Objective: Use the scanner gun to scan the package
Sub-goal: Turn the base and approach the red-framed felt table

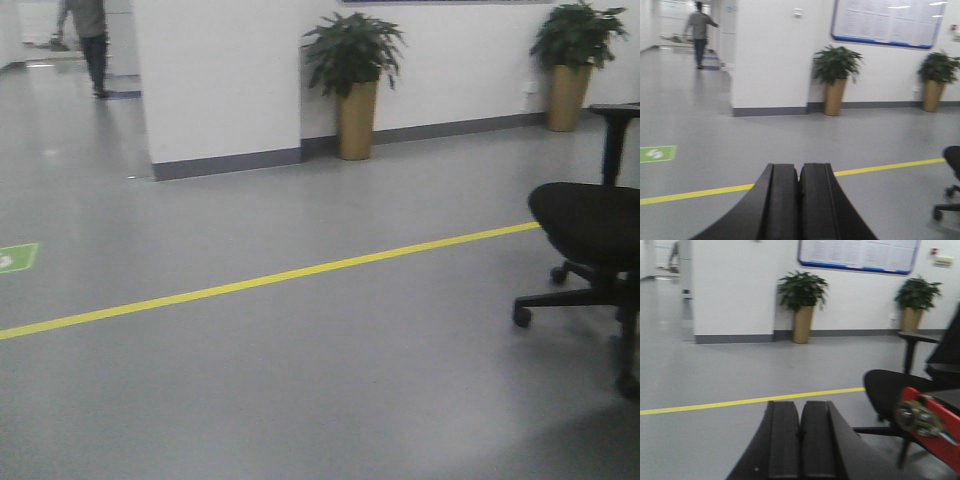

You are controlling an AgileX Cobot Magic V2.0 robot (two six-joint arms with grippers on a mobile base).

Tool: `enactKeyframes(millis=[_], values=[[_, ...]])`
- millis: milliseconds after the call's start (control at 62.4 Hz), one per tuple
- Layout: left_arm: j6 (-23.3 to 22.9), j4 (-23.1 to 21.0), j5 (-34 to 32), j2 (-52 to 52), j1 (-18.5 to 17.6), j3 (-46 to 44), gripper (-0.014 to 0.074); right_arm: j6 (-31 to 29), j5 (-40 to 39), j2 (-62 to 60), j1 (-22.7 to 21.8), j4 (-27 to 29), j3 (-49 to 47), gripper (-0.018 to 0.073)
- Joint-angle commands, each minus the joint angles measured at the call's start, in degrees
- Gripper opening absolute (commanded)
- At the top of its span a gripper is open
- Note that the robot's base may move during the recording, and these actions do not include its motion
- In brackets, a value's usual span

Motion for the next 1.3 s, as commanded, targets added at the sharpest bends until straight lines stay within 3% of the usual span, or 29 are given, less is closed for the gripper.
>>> enactKeyframes(millis=[0,1283], values=[[0.1,0.2,-1.1,-0.2,-0.1,-0.1,-0.0111,-0.1,-1.1,-0.2,0.0,-0.4,0.0,-0.0168],[0.1,0.2,-1.1,-0.2,-0.3,-0.1,-0.0111,-0.1,-1.1,-0.2,-0.1,-0.4,0.0,-0.0168]])
